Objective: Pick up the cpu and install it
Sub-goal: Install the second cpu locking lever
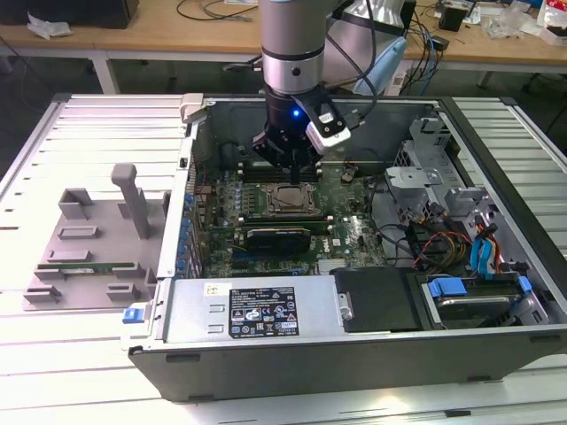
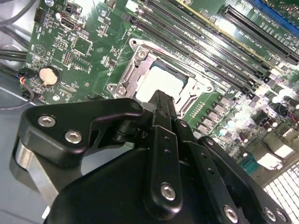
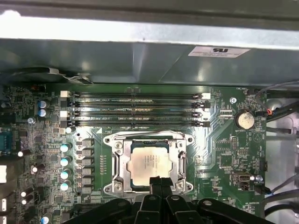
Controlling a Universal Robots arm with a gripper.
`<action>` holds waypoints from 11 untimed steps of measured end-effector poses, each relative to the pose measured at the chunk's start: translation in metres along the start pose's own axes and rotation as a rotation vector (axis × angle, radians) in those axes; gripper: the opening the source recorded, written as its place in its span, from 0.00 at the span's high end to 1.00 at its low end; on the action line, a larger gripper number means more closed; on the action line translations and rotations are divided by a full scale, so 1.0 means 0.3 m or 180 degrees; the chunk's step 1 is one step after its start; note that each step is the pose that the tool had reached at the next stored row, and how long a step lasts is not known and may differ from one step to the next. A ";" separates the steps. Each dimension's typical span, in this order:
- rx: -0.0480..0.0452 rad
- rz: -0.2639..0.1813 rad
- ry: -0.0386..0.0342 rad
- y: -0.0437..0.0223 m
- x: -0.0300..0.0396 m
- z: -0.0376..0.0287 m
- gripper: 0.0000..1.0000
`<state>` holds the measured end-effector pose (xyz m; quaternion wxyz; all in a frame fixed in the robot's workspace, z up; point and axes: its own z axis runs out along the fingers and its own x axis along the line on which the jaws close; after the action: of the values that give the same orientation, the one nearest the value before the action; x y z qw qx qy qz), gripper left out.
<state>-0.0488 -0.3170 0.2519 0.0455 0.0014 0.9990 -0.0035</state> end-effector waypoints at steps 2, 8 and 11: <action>0.0000 0.0000 0.0000 0.000 0.000 -0.001 0.89; 0.0000 0.0000 0.0000 -0.015 0.000 -0.001 0.89; 0.0000 0.0000 0.0000 -0.019 0.000 -0.001 0.89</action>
<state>-0.0488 -0.3227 0.2521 0.0455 0.0015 0.9990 -0.0035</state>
